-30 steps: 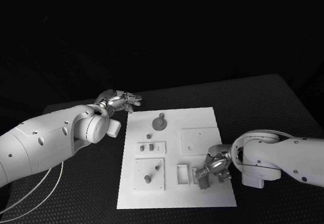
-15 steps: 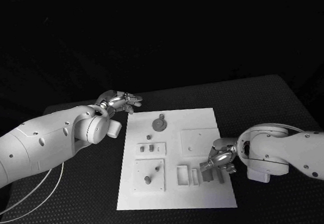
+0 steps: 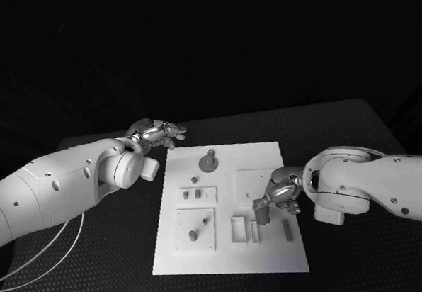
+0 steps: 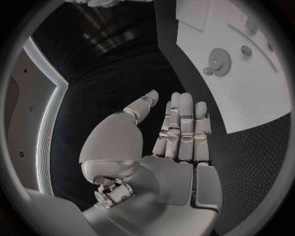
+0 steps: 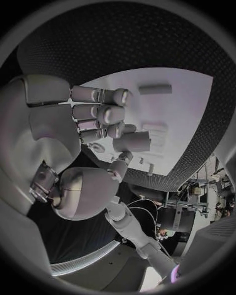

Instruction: Assemble the parts on the task board

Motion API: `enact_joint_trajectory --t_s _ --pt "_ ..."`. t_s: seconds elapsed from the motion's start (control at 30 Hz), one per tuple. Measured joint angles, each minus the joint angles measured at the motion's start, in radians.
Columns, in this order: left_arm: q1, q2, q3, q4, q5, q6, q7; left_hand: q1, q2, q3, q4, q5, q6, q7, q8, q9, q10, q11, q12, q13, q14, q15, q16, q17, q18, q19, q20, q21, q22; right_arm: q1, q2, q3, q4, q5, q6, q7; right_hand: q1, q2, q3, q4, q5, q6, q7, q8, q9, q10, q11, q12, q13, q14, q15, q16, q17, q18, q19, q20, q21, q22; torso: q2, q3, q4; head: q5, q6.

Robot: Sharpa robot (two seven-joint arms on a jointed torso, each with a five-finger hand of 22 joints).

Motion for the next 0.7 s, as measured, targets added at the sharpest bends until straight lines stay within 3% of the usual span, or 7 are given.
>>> enact_joint_trajectory --t_s 0.03,0.13,0.27,0.37,0.7 --pt "0.0 0.0 0.0 0.0 0.0 0.0 0.0 0.0 0.0 0.0 0.0 0.0 0.0 0.0 0.0 0.0 0.0 0.0 0.0 0.0 0.0 0.0 0.0 0.0 0.0 0.0 0.0 0.0 0.0 0.0 0.01 -0.001 -0.008 0.01 0.0 -0.002 -0.005 -0.005 0.023 -0.023 0.0 0.002 -0.002 0.0 -0.003 0.0 0.0 0.0 0.0 0.0 0.0 0.0 0.0 0.0 0.0 0.0 0.0 0.0 0.0 -0.0004 0.0001 0.0 0.001" --pt "0.0 0.0 0.0 0.001 0.0 0.0 -0.001 0.0 0.0 0.0 0.0 0.0 0.0 0.0 0.0 0.0 0.0 0.0 0.0 0.0 0.0 0.0 0.0 0.0 0.0 0.0 0.0 0.0 0.0 0.001 0.042 -0.005 -0.031 0.038 0.002 -0.008 -0.015 -0.006 0.027 -0.027 0.0 0.003 -0.003 0.0 -0.004 0.0 0.0 0.0 0.0 0.0 0.0 0.0 0.001 0.0 0.0 0.0 0.004 0.0 0.001 -0.001 0.0002 0.0 0.002" --pt "0.0 0.001 0.0 0.004 0.0 0.0 -0.003 0.0 0.0 0.0 0.0 0.0 0.0 0.0 0.0 -0.001 0.0 0.0 0.0 0.0 0.0 0.0 0.0 0.001 0.0 0.0 0.0 0.0 0.001 0.001 0.075 -0.033 -0.05 0.062 0.004 -0.012 -0.018 -0.002 0.027 -0.027 0.0 0.003 -0.003 0.0 -0.004 0.0 0.0 -0.002 0.0 0.0 0.0 0.0 0.001 0.0 0.0 0.0 0.004 0.0 0.001 -0.0011 0.0008 0.0 0.001" --pt "0.0 0.002 0.0 0.006 0.0 0.0 -0.004 0.0 0.0 0.0 0.0 0.0 0.0 0.0 0.0 -0.001 0.0 0.0 0.0 0.001 0.0 0.0 0.0 0.001 0.0 0.0 0.0 0.0 0.001 0.0 0.092 -0.047 -0.065 0.079 0.01 -0.015 -0.018 -0.002 0.025 -0.031 0.0 0.003 -0.003 0.0 -0.004 0.0 0.0 -0.004 0.0 0.0 0.0 0.0 0.001 0.0 0.0 0.0 0.004 0.0 0.001 -0.0005 0.0013 0.001 0.0" --pt "0.0 0.003 0.0 0.007 0.0 0.0 -0.007 0.0 0.0 0.0 0.0 0.0 0.0 0.0 0.0 -0.001 0.0 0.0 0.0 0.001 0.0 0.0 0.0 0.001 0.0 0.0 0.0 0.0 0.001 -0.005 0.131 -0.063 -0.093 0.11 0.018 -0.018 -0.031 0.005 0.018 -0.038 -0.001 0.003 -0.003 -0.007 -0.006 0.0 0.0 -0.004 0.0 0.0 0.001 -0.004 0.003 0.0 -0.003 0.004 0.004 0.0 0.001 0.0 0.0019 0.006 -0.003"
